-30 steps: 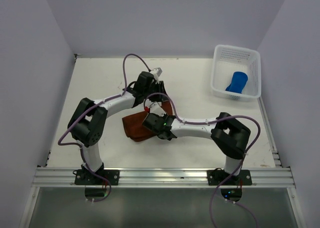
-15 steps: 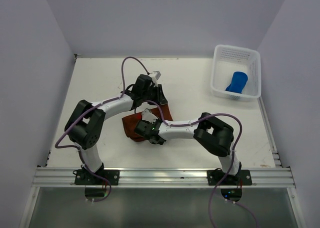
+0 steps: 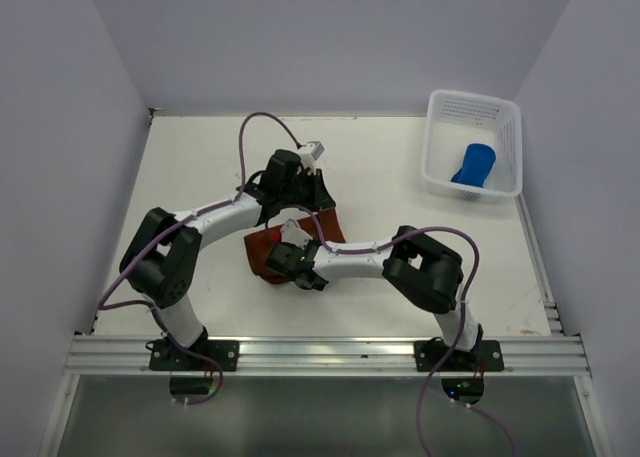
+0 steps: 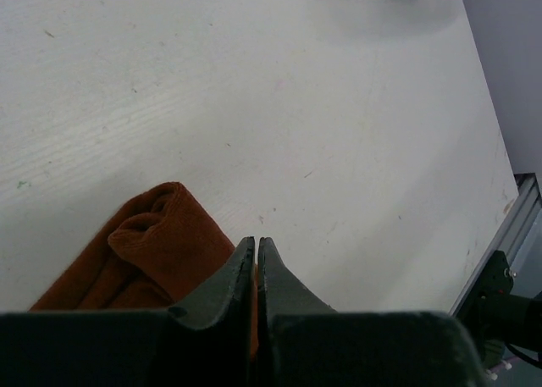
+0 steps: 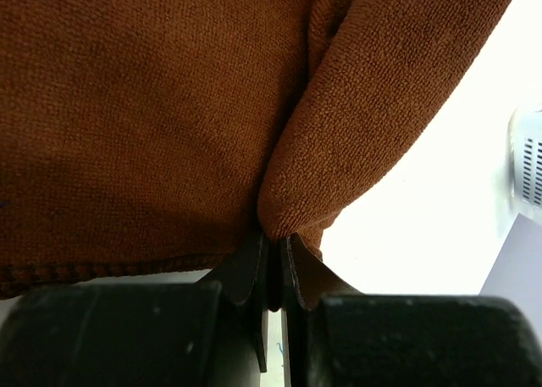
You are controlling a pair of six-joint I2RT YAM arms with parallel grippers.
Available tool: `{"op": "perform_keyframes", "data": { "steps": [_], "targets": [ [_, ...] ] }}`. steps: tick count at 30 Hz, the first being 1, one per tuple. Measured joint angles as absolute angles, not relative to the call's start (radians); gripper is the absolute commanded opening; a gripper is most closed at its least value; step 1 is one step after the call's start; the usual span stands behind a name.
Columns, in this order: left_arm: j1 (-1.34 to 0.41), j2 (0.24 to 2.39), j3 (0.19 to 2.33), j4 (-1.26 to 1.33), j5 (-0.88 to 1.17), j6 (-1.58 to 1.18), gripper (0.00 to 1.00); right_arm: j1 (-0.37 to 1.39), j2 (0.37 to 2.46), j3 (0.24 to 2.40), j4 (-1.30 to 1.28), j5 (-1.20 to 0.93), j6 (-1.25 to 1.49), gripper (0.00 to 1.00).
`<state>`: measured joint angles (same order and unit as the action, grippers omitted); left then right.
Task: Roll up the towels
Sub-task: Roll the towel
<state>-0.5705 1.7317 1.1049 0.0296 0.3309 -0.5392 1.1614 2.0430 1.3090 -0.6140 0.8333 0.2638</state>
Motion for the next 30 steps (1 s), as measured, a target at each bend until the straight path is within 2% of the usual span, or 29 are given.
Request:
{"op": "perform_keyframes", "data": {
  "steps": [4, 16, 20, 22, 27, 30],
  "targets": [
    [-0.573, 1.744, 1.090, 0.074, 0.393, -0.539, 0.00, 1.164, 2.048, 1.309, -0.614, 0.840, 0.258, 0.00],
    [-0.578, 1.868, 1.080, 0.110, 0.437, -0.527, 0.00, 1.167, 2.057, 1.304, -0.614, 0.849, 0.194, 0.00],
    [-0.575, 1.913, 1.071, 0.107, 0.416, -0.527, 0.00, 1.168, 2.054, 1.297, -0.600, 0.853, 0.195, 0.09],
    [-0.573, 1.917, 1.059, 0.105, 0.407, -0.527, 0.00, 1.171, 2.047, 1.279, -0.577, 0.857, 0.186, 0.17],
    [-0.572, 1.909, 1.033, 0.133, 0.389, -0.530, 0.00, 1.171, 2.008, 1.226, -0.522, 0.852, 0.181, 0.22],
    [-0.569, 1.898, 1.010, 0.153, 0.387, -0.531, 0.00, 1.171, 1.984, 1.195, -0.500, 0.850, 0.180, 0.30]
  ]
}}
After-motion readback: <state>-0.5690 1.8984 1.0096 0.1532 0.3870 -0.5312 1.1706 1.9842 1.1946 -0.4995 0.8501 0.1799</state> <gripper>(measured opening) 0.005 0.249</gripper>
